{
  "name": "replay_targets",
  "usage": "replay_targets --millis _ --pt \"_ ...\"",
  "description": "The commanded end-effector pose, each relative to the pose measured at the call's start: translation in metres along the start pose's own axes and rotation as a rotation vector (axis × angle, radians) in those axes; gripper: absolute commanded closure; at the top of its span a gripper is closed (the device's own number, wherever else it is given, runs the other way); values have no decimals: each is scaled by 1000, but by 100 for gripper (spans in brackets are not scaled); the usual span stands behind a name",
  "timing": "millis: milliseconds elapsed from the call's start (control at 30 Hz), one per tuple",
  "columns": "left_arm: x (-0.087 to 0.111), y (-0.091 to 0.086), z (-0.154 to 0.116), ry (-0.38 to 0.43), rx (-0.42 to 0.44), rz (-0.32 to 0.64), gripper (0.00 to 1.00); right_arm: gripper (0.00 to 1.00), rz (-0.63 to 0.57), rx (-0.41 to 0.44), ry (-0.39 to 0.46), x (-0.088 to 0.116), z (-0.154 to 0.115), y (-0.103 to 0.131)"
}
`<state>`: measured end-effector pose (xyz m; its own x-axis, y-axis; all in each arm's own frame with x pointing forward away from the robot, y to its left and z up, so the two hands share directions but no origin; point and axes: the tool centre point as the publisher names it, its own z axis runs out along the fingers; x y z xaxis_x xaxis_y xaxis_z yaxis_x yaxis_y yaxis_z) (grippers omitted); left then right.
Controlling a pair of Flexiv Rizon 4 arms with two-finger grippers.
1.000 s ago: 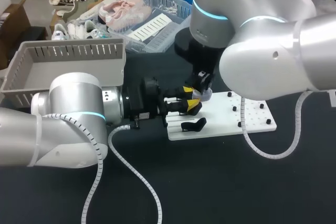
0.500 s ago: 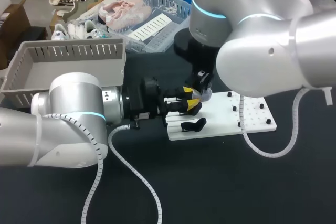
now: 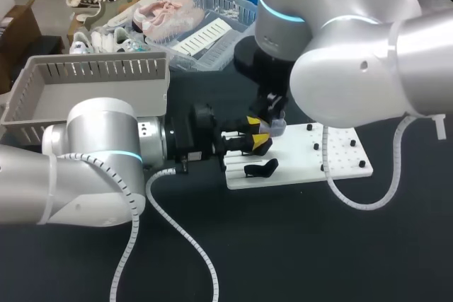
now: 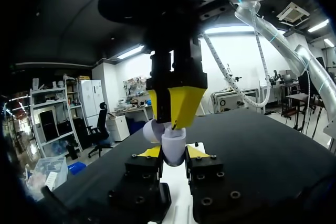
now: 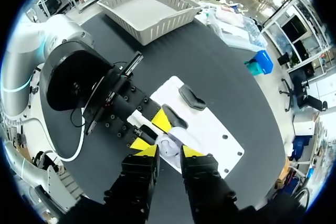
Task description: Pick up each earbud case from the left stands, insert the matching earbuds, close the lid, and place the case in the box.
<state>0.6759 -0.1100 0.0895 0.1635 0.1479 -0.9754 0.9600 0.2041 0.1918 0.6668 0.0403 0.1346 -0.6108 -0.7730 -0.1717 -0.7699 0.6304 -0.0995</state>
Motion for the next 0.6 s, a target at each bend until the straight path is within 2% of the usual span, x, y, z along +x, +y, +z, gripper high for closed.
replay_targets --millis 33,167,367,467,600 --pt "0 -2 0 1 -10 3 100 73 0 -3 2 -2 0 -1" --pt "0 -2 0 1 -10 3 100 75 6 2 -5 -2 -4 -2" --pt "0 -2 0 1 -10 3 100 70 21 39 -52 0 -25 -9" --pt "0 -2 0 1 -10 3 100 69 34 83 -74 -5 -32 -17" --pt "0 -2 0 1 -10 3 100 67 71 75 -79 -15 -33 -31"
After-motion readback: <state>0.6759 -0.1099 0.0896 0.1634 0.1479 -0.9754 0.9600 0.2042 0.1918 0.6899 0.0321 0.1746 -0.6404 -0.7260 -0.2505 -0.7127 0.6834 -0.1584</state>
